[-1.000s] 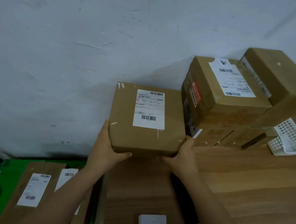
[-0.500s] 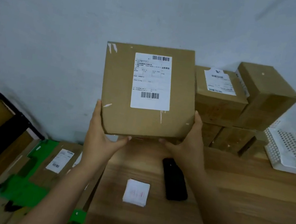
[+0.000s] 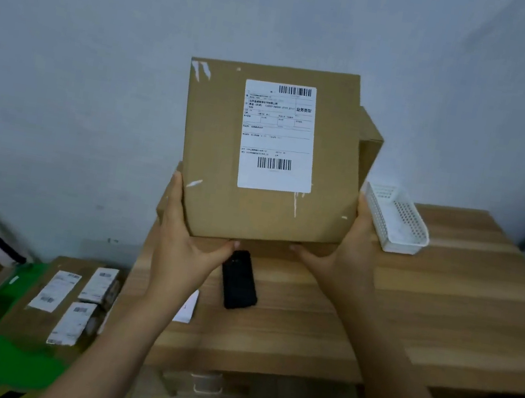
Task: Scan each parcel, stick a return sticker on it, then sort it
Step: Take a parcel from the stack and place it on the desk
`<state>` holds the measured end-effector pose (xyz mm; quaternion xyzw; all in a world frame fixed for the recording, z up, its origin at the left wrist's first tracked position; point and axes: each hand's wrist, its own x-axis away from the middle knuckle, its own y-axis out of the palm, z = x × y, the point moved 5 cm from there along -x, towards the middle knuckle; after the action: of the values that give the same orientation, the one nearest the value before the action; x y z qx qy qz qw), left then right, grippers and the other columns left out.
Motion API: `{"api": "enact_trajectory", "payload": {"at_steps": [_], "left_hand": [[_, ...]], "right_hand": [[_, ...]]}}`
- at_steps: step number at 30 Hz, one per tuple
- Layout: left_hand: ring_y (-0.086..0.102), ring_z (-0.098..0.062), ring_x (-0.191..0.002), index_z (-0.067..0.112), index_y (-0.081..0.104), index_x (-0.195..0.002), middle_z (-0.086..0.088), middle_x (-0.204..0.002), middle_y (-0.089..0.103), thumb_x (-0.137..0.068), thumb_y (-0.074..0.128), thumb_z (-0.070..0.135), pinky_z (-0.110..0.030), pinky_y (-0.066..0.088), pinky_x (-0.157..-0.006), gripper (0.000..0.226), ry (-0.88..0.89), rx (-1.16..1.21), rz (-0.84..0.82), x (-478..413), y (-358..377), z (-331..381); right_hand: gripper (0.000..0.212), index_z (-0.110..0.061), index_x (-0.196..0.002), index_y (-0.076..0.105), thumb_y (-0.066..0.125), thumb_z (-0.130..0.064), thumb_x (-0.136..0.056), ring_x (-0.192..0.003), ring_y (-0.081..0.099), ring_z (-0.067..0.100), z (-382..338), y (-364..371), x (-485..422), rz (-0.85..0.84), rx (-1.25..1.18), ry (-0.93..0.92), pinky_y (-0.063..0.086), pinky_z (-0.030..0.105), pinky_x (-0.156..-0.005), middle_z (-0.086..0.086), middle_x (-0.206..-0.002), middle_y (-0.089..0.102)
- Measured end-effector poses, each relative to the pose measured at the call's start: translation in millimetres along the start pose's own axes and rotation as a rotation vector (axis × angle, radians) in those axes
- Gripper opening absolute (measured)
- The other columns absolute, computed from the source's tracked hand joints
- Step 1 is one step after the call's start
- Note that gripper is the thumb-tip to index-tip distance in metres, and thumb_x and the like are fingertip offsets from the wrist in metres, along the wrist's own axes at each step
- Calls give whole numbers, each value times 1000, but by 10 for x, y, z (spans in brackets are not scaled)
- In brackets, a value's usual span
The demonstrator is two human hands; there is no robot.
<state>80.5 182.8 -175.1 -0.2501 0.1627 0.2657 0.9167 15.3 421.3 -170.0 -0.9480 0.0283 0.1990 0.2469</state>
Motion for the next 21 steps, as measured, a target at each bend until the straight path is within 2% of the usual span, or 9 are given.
{"api": "enact_trajectory", "payload": {"at_steps": [2,4,5,7,9,12,15,18,21], "left_hand": [[29,9,-127,26,4,-155,23,-142,29,-60,91,26,-23,32,-104,129,24,17,-61,24,190,176],[28,11,-126,26,4,-155,25,-140,28,-60,91,27,-24,31,-105,128,55,18,-122,49,363,337],[29,8,-128,27,4,-155,24,-141,29,-60,91,28,-24,31,-105,128,74,28,-149,69,455,406],[32,1,-131,28,4,-154,19,-147,31,-61,91,31,-23,31,-104,128,92,44,-203,126,647,502],[31,-3,-135,26,3,-155,10,-153,30,-61,90,32,-22,31,-104,128,103,54,-242,215,823,553],[27,-7,-139,25,1,-155,5,-157,25,-61,90,35,-29,31,-111,130,117,66,-309,375,1068,598],[26,-2,-135,29,-2,-154,6,-156,25,-57,88,44,-26,30,-108,133,61,104,-366,556,1300,510],[27,-2,-136,33,-4,-153,8,-155,25,-51,84,56,-30,31,-111,137,-44,106,-391,734,1552,336],[29,-4,-135,29,-2,-154,10,-152,28,-49,82,59,-29,30,-111,138,-150,62,-391,923,1822,98]], "right_hand": [[126,-16,-152,11,93,-30,-57,-140,29,11,87,-254,53,48,-18,44,33,34,-114,-2,-152,30],[125,-19,-151,14,94,-31,-55,-136,36,11,154,-502,147,109,-35,80,39,37,-111,-3,-148,35],[123,-18,-150,15,94,-29,-56,-134,37,7,174,-626,204,142,-34,84,40,31,-109,-4,-147,37],[111,-13,-146,21,91,-17,-61,-118,39,-15,255,-851,317,190,-35,92,37,5,-95,-14,-136,42],[103,-17,-143,24,89,-12,-63,-107,39,-27,354,-1036,433,225,-28,93,35,-4,-81,-27,-122,41],[109,-16,-146,24,91,-17,-59,-112,44,-14,548,-1209,565,254,17,130,40,5,-87,-16,-130,45],[106,-24,-140,25,91,-15,-58,-105,43,-20,845,-1278,669,237,39,177,40,1,-80,-27,-120,41],[115,-21,-148,17,91,-22,-60,-106,37,-13,1234,-1266,731,167,53,264,37,3,-82,-19,-124,37],[116,-21,-148,18,91,-26,-57,-116,42,3,1653,-1210,721,71,68,345,45,25,-94,-9,-131,42]]}}
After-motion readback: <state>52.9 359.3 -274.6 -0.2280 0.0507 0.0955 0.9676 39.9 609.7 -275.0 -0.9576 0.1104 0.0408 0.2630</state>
